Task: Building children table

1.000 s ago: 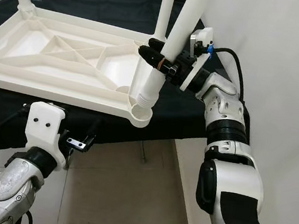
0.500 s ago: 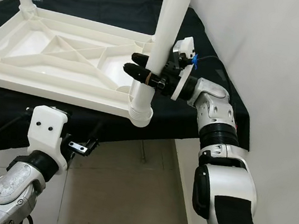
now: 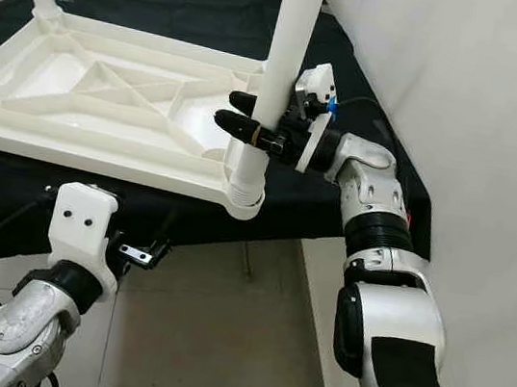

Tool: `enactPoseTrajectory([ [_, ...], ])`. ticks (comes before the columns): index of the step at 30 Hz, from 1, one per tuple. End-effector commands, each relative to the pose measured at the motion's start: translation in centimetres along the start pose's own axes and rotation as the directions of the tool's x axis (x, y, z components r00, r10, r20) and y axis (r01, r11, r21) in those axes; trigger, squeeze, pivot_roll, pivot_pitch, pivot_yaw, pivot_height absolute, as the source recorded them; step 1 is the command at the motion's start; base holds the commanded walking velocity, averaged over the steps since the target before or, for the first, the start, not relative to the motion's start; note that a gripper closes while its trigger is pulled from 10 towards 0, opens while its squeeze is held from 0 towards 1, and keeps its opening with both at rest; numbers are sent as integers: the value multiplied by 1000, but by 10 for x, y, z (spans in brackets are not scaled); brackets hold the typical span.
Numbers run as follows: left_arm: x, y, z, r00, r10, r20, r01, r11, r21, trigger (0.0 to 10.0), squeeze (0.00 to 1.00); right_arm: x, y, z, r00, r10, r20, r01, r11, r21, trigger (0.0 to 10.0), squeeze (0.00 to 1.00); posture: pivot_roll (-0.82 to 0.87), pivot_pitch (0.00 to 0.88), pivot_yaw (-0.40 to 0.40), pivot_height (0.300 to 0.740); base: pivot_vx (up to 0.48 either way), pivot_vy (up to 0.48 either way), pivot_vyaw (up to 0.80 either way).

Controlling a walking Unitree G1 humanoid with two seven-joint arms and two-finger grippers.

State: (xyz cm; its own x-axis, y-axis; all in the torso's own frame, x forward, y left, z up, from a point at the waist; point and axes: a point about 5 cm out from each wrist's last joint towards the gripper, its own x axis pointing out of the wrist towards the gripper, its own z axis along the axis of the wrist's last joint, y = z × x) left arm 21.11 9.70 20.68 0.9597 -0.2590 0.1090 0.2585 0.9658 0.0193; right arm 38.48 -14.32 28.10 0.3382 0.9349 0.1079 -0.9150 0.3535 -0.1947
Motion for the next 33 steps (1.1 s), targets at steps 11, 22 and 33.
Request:
enactPoseTrajectory([
  [11, 0, -1, 3, 1000, 1, 8, -1, 1000, 10, 10000, 0, -5, 6, -25, 990, 16, -137, -16, 1000, -2, 10000, 0, 103, 237, -80, 740, 0, 0, 0],
  [22, 2, 0, 5, 1000, 3, 16, -4, 1000, 16, 10000, 0, 0, -2, -32, 966, -168, -198, 158, 985, -64, 10000, 0, 99, 239, -79, 740, 0, 0, 0],
  [33, 3, 0, 6, 1000, 5, 23, -6, 1000, 22, 10000, 0, -5, -19, -36, 861, -465, -207, 462, 884, -65, 10000, 0, 100, 233, -79, 740, 0, 0, 0],
])
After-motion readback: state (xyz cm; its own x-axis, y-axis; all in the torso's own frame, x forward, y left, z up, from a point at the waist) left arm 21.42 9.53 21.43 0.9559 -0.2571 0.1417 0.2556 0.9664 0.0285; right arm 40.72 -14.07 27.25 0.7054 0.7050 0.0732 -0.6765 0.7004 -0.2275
